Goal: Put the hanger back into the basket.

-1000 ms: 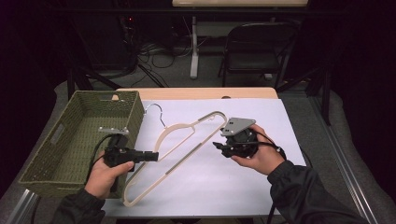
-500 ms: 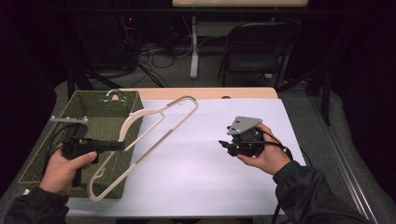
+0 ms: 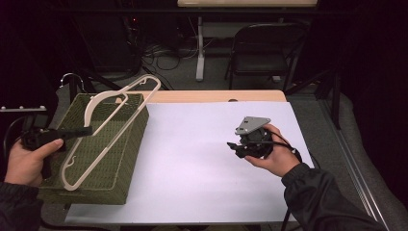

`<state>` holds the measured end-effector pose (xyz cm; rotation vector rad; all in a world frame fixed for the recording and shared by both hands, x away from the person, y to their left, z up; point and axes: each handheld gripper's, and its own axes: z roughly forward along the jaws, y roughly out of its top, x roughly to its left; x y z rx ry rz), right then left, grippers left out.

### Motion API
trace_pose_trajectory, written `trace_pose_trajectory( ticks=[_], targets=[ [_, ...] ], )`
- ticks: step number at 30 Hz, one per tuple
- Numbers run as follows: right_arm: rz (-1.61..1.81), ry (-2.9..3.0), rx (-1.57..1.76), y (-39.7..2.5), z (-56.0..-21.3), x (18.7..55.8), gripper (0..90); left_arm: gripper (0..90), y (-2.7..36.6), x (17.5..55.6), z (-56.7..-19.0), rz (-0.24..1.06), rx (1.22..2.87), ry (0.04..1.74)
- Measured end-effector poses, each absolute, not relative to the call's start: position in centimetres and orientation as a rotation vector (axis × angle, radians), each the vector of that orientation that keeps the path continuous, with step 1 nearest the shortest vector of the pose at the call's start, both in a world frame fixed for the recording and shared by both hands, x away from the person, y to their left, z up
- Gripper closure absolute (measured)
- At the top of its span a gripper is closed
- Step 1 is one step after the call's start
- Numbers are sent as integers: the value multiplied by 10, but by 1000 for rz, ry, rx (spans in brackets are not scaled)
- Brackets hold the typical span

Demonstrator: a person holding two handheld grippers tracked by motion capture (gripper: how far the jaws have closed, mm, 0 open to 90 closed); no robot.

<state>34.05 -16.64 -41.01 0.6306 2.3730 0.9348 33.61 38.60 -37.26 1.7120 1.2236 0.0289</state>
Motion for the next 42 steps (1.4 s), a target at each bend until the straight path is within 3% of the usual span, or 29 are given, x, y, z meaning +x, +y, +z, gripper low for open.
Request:
trace_pose_trajectory(
  ticks=[9,25,32,42],
  targets=[
    [928,2378,621,-162,-412,342,445,877,414,340,-379,109,1687,1303],
    [914,2375,628,-159,-413,343,445,877,451,354,-389,150,1823,1222],
    [907,2371,633,-159,-413,343,447,877,451,361,-386,188,1944,1195],
    [898,2374,633,-159,-414,343,446,876,456,367,-390,222,1981,1145]
  ],
)
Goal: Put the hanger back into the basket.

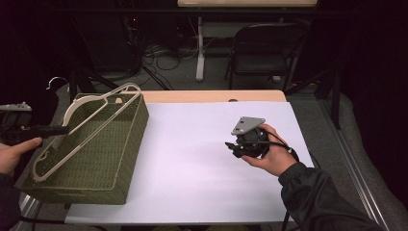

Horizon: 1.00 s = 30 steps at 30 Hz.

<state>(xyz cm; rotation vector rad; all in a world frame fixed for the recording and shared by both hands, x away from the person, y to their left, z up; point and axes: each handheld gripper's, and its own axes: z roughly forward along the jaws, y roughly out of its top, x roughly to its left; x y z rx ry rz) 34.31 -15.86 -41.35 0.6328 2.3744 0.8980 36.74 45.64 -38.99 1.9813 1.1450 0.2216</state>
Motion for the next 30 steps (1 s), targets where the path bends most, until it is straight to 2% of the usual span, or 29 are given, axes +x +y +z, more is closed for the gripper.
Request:
trace_pose_trajectory(
  ticks=[9,21,30],
  targets=[
    [892,2375,640,-158,-415,344,446,876,461,365,-393,205,1976,1112],
    [899,2374,633,-156,-416,345,446,876,465,365,-387,254,2021,1099],
    [889,2376,641,-157,-415,345,447,876,471,362,-401,236,2018,1115]
  ],
)
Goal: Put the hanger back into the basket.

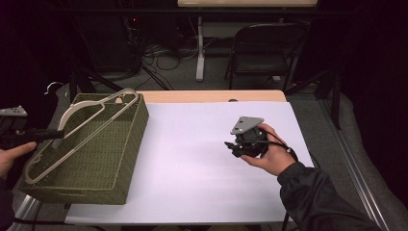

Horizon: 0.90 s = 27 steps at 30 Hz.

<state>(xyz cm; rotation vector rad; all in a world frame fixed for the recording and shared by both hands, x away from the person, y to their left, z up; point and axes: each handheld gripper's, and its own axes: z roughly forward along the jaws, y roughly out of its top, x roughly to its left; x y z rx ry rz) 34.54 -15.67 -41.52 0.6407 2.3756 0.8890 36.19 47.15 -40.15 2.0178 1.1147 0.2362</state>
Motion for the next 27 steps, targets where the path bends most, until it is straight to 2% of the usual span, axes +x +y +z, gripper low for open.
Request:
trace_pose_trajectory(
  ticks=[21,27],
  targets=[
    [890,2380,622,-150,-417,345,447,875,473,357,-450,192,2011,1149],
    [888,2386,619,-149,-417,344,447,873,462,361,-463,167,2074,1159]
  ],
)
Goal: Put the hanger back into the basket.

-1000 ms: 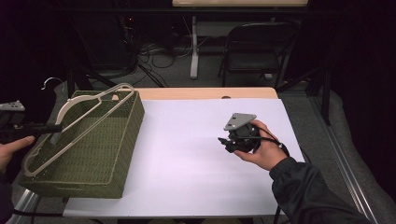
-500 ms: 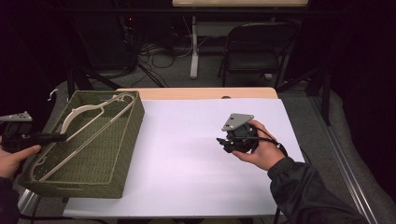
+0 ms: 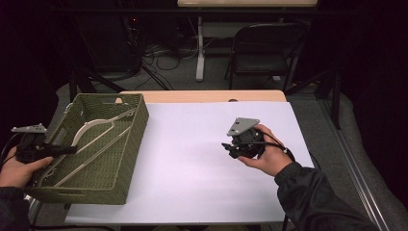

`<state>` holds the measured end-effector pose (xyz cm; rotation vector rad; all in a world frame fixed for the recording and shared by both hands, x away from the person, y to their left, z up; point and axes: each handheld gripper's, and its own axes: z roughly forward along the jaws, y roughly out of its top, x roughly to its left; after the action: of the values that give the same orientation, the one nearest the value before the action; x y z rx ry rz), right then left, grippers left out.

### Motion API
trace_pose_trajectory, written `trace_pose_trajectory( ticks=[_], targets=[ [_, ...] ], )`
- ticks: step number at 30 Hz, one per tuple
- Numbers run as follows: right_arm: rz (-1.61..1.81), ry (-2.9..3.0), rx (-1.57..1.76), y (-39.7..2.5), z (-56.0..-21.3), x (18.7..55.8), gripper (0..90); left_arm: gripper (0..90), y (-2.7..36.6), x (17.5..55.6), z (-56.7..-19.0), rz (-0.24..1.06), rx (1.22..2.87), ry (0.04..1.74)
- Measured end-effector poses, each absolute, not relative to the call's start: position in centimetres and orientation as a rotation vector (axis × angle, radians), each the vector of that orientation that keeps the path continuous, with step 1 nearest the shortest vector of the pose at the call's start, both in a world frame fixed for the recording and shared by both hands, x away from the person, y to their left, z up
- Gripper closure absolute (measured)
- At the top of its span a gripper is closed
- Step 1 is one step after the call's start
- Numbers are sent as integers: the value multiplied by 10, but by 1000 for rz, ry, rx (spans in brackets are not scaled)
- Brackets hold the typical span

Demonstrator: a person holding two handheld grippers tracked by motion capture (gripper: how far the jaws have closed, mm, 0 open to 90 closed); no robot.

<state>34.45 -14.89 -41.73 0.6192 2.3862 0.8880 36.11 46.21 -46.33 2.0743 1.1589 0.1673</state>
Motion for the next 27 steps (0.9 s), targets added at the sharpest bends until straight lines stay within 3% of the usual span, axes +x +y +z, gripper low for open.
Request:
trace_pose_trajectory(
  ticks=[3,6,13,27],
  targets=[
    [890,2386,617,-150,-417,345,447,859,463,361,-464,155,2037,1173],
    [896,2382,622,-151,-418,344,447,704,467,358,-460,198,1983,1167],
    [887,2383,630,-154,-418,343,447,495,470,345,-441,308,1944,1146],
    [891,2377,645,-161,-421,334,445,459,460,304,-429,393,1872,1242]
  ],
)
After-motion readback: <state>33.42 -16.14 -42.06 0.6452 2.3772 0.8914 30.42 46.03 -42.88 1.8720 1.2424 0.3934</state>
